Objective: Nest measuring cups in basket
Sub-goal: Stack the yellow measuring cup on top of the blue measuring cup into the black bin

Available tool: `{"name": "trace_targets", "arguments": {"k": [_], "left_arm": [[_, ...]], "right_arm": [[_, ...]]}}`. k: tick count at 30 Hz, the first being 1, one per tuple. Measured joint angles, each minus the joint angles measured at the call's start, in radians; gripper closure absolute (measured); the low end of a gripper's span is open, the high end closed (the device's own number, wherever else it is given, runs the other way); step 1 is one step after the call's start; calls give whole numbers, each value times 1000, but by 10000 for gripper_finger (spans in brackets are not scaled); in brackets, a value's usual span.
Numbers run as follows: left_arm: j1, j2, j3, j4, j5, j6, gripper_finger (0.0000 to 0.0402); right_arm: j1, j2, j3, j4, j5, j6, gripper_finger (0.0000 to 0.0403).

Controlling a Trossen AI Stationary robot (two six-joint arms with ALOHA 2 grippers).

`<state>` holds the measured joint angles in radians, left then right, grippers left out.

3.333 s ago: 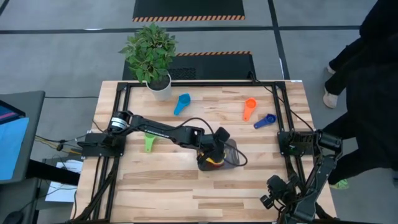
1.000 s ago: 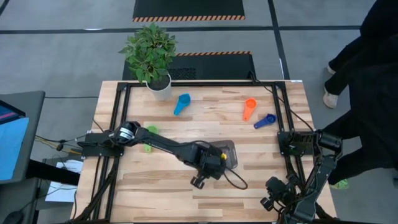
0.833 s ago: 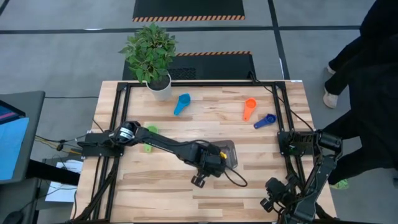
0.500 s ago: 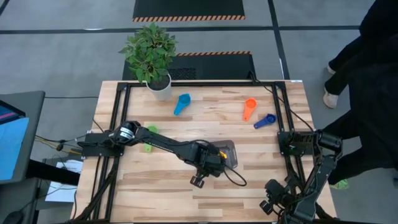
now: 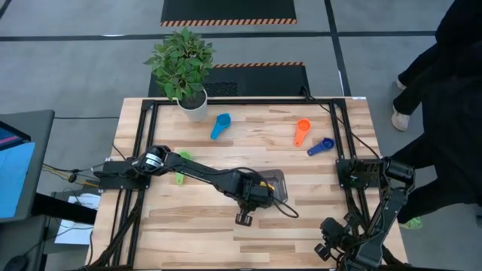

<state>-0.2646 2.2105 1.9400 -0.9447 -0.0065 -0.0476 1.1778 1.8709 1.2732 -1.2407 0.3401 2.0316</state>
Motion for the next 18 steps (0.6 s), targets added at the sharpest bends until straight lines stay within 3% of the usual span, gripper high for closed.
{"name": "trace_targets", "arguments": {"k": [13, 18], "left_arm": [[1, 32, 0, -16, 13, -35, 401], [2, 37, -2, -42, -75, -19, 401]], "right_arm": [[0, 0, 0, -7, -1, -1, 338], [0, 0, 0, -6, -2, -1, 338]]}}
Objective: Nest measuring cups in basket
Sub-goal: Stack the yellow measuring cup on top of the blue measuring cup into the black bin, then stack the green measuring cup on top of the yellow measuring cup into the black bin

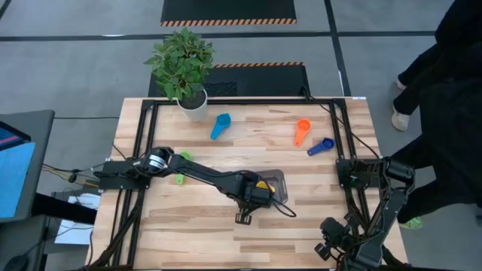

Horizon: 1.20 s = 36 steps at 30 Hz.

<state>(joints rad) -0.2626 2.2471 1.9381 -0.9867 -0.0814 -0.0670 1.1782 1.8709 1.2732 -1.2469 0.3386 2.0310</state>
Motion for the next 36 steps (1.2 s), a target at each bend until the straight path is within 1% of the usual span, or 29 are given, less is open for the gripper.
{"name": "trace_targets", "arguments": {"k": [2, 6, 9, 11, 13, 15, 18, 21, 24, 26, 27, 28, 29, 31, 32, 34, 36], "left_arm": [[1, -5, 0, -31, -43, 2, 401], [11, -6, 0, -83, -94, 2, 401], [16, -7, 1, -106, -155, 2, 401], [21, -8, 0, -117, -176, 1, 401], [23, -8, 0, -119, -175, -5, 401], [23, -8, 12, -135, -147, -6, 401], [17, -9, 58, -167, -101, -5, 401], [7, -9, 123, -252, -102, -5, 401], [1, -11, 197, -409, -182, -7, 401], [0, -12, 214, -564, -271, -35, 402], [2, -14, 208, -607, -327, -62, 402], [8, -22, 187, -586, -376, -86, 402], [14, -46, 146, -563, -397, -93, 402], [26, -95, 67, -599, -361, -97, 402], [31, -131, 18, -582, -361, -110, 402], [36, -216, -134, -581, -383, -136, 402], [44, -320, -291, -582, -384, -153, 402]], "right_arm": [[0, 0, 0, 1, 0, 0, 338], [0, 0, 0, 2, 0, 2, 338], [0, 0, 0, 2, 0, 3, 338], [0, 0, 0, 3, 0, 3, 338], [0, 0, 0, 6, 0, 3, 338], [0, 0, 0, 8, 0, 3, 338], [0, 0, 0, 7, 0, 3, 338], [0, 0, 0, 6, 0, 3, 338], [0, 0, 0, 6, 0, 3, 338], [0, 0, 0, 6, 1, 3, 338], [0, 0, 0, 6, 1, 3, 338], [0, 0, 0, 6, 1, 3, 338], [-1, 0, 0, 7, 1, 3, 338], [-1, 0, 0, 8, 1, 3, 338], [-1, 0, 0, 11, 1, 4, 338], [0, 0, 0, 14, 2, 4, 338], [0, 0, 0, 14, 2, 7, 338]]}}
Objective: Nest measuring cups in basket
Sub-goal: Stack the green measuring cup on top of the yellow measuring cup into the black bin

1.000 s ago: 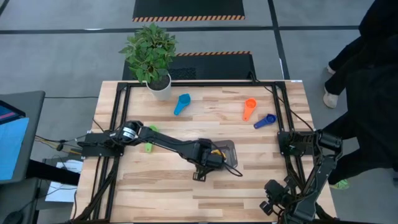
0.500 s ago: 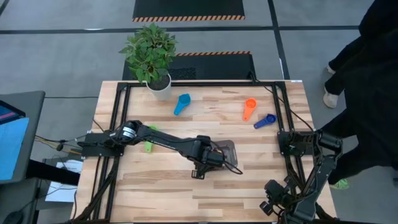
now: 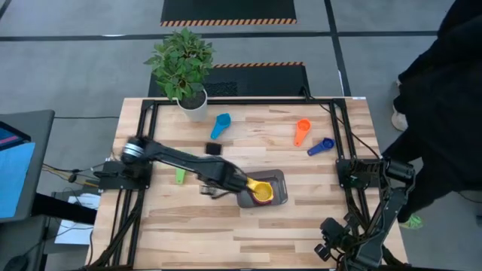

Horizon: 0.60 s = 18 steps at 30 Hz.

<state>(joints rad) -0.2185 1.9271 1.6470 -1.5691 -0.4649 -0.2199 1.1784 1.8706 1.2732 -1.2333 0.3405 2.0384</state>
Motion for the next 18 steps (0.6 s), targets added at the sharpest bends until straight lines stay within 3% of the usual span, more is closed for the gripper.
{"name": "trace_targets", "arguments": {"k": [4, 10, 14, 18], "left_arm": [[19, -273, -336, 22, 53, -126, 402], [9, -716, -755, 251, 67, -291, 402], [28, -956, -956, 485, 68, -341, 401], [82, -1078, -1062, 659, 81, -320, 389]], "right_arm": [[-2, 0, 0, -9, 1, 33, 338], [-25, 0, 0, -60, 3, 99, 338], [-62, 0, 0, -78, 3, 108, 338], [-105, 0, 0, -78, 3, 100, 338]]}}
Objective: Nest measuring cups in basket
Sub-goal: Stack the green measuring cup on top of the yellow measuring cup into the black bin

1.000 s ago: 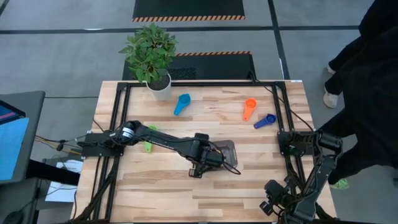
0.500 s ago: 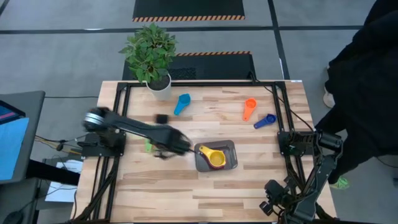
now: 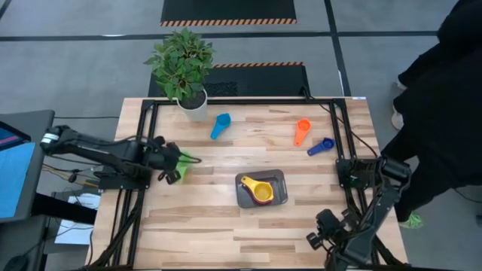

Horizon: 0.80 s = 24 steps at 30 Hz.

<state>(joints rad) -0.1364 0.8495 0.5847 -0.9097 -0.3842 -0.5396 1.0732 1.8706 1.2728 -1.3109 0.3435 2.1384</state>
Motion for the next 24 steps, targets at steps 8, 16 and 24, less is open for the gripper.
{"name": "trace_targets", "arguments": {"k": [8, 16, 24], "left_arm": [[122, 35, -9, 18, 12, -41, 279], [273, 190, -9, 53, 94, -95, 219], [404, 338, -9, 123, 181, 46, 223]], "right_arm": [[-62, 0, 0, 6, 0, -173, 338], [-72, 0, 0, -21, 35, -183, 338], [-59, 0, 0, -36, 54, -186, 338]]}}
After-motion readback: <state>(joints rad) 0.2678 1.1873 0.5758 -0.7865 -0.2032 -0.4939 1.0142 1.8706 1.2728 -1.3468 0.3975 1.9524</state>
